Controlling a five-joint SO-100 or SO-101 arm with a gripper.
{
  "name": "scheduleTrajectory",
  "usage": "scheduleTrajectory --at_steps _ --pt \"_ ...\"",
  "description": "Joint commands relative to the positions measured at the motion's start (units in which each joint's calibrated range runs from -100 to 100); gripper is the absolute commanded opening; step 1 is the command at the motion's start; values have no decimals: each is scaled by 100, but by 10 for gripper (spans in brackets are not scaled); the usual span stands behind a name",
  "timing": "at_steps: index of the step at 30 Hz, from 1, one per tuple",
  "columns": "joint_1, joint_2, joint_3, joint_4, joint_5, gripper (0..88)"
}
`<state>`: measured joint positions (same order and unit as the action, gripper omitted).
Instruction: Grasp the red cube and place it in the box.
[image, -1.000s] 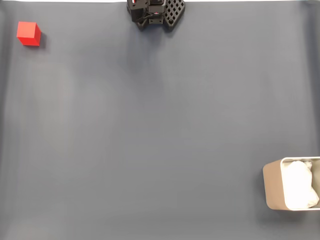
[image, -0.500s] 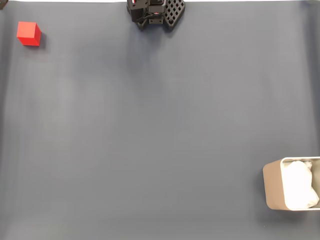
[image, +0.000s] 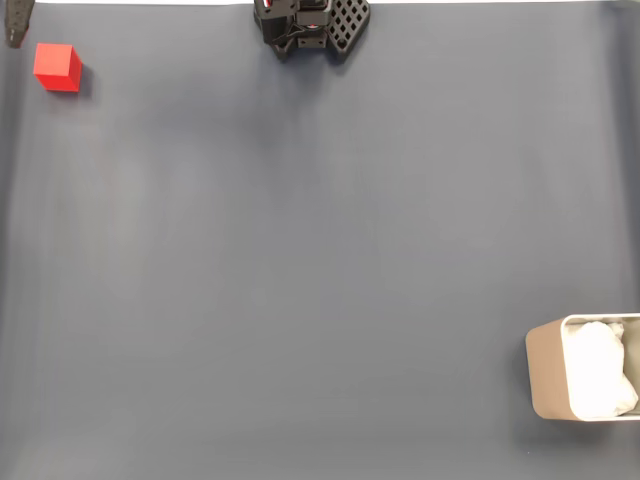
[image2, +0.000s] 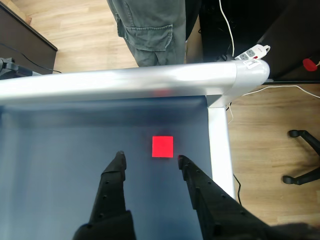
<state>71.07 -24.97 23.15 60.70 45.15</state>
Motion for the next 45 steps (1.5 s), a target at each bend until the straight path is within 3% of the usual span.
scheduleTrajectory --at_steps 1,45 --pt "31 18 -15 -160 0 257" --pt "31 1396 85 -783 -127 303"
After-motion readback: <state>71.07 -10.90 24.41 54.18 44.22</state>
